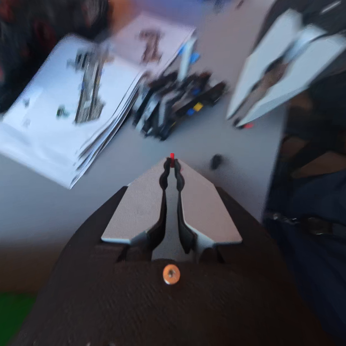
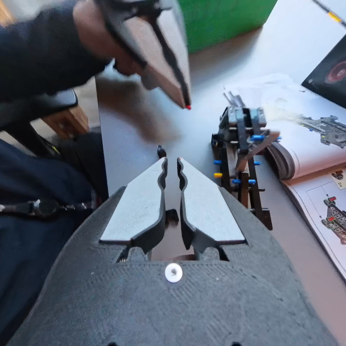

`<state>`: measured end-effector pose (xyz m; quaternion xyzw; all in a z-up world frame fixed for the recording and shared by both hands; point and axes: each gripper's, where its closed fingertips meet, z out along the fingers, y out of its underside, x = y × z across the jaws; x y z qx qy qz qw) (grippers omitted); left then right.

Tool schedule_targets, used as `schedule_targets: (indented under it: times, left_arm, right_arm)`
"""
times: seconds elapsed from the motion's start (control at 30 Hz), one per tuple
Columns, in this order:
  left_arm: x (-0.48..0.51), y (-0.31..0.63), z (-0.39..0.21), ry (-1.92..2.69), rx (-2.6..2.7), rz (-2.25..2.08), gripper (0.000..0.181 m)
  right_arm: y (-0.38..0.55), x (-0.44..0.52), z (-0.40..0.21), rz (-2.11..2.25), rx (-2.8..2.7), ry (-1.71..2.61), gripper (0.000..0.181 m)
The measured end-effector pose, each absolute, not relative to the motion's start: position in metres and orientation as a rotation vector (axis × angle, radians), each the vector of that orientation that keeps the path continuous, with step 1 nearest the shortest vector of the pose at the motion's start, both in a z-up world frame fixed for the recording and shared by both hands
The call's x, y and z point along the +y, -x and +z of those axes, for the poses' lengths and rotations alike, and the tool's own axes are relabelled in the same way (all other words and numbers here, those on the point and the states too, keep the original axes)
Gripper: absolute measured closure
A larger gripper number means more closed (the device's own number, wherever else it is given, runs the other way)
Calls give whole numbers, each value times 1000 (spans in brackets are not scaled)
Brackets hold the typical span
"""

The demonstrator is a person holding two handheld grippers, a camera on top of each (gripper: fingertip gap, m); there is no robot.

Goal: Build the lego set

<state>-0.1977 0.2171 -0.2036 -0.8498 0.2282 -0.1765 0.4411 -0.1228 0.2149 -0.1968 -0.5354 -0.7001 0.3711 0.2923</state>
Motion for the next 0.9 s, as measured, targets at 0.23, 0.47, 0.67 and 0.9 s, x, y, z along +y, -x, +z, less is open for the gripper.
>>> schedule_targets:
  times: [0.23,0.47,0.67,0.9]
  left_arm:
    - [172,118,-107,1522,742,-570,180]
    - [161,103,-94,1404,795,-556,180]
    - [158,98,-92,1365,808,-552,181]
    - [159,97,-94,1369,811,-504,180]
  right_arm:
    - [125,180,-119,1465,-1640,1181,171]
    - [109,154,-92,1505,-1655,982,175]
    - [106,154,-90,1399,-1667,950,181]
    - [105,155,-92,1347,-1675,922,181]
